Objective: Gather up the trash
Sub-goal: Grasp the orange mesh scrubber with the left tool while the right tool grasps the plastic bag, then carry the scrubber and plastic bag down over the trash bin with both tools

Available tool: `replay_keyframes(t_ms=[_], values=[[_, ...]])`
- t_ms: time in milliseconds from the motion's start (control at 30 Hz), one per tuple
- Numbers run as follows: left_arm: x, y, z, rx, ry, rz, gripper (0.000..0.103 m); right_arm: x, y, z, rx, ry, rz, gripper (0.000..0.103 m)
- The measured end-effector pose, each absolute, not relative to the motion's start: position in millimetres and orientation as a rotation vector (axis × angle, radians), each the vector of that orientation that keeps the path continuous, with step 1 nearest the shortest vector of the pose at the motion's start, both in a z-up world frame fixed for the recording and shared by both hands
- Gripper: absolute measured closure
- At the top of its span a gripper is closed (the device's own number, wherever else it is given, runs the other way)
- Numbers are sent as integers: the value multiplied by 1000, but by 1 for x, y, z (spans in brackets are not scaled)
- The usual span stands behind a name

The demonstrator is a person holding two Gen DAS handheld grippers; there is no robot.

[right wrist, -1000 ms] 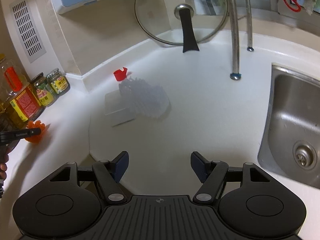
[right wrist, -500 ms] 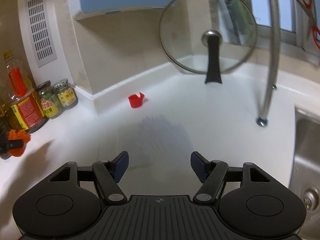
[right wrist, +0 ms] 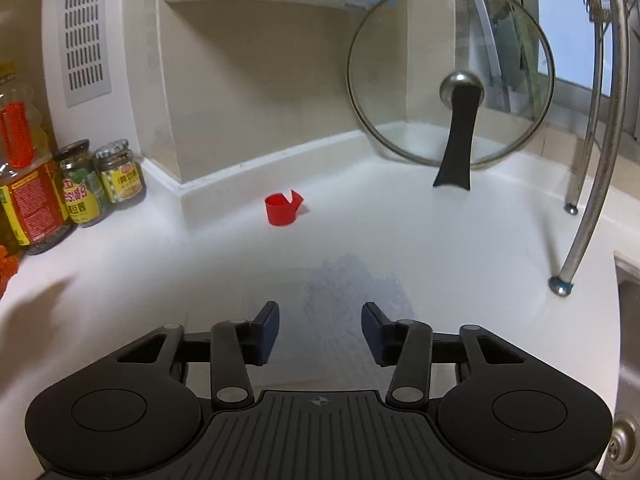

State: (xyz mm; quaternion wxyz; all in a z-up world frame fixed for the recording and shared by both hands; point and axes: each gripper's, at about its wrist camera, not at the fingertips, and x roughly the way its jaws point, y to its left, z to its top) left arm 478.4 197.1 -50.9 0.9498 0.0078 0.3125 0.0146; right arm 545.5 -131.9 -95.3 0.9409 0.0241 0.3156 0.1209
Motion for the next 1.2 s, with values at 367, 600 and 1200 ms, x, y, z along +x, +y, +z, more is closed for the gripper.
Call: replay_keyframes(t_ms=[367, 600, 1200], values=[[474, 197, -50, 21, 633, 26, 71, 541, -148, -90, 83, 597, 210, 98], [458, 185, -37, 20, 620, 19, 71, 519, -176, -64, 122, 548, 206, 98], [344, 66, -23, -25, 623, -7, 71, 393, -220, -15, 217, 533, 571, 98]])
